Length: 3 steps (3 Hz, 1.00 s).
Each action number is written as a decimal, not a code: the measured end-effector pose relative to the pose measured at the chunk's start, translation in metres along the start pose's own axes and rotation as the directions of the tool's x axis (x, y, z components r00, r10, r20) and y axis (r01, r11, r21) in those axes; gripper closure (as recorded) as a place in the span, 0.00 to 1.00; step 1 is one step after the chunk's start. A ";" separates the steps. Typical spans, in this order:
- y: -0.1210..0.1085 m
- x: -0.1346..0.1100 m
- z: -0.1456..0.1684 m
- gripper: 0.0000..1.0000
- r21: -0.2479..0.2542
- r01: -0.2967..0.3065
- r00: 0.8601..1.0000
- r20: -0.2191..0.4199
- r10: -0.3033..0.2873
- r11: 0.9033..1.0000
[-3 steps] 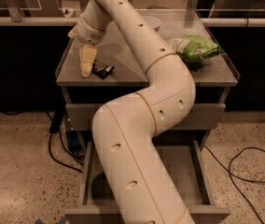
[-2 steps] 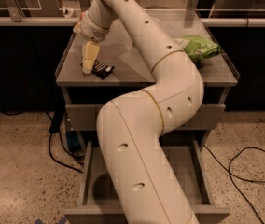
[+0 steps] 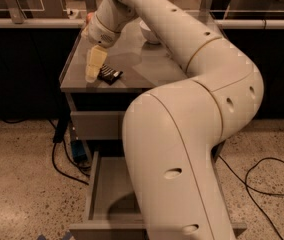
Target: Place rxbar chocolate into middle drawer
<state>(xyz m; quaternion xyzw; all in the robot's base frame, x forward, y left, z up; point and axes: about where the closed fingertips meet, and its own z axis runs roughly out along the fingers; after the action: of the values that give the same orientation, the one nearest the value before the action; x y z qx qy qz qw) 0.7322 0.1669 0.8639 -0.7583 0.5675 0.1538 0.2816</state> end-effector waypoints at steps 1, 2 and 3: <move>0.000 0.000 0.000 0.00 0.000 0.000 1.000 0.000 0.000 1.000; -0.003 0.004 0.003 0.00 0.006 -0.090 0.994 -0.060 0.090 0.996; -0.020 -0.001 0.004 0.00 0.129 -0.167 0.952 -0.238 0.194 0.978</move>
Offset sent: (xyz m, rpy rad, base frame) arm 0.0116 -0.0080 -0.0064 -0.2011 0.1654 -0.3908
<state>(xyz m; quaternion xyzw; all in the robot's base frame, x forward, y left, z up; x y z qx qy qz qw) 0.7507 0.1743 0.8663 -0.7004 0.6727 0.0516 0.2330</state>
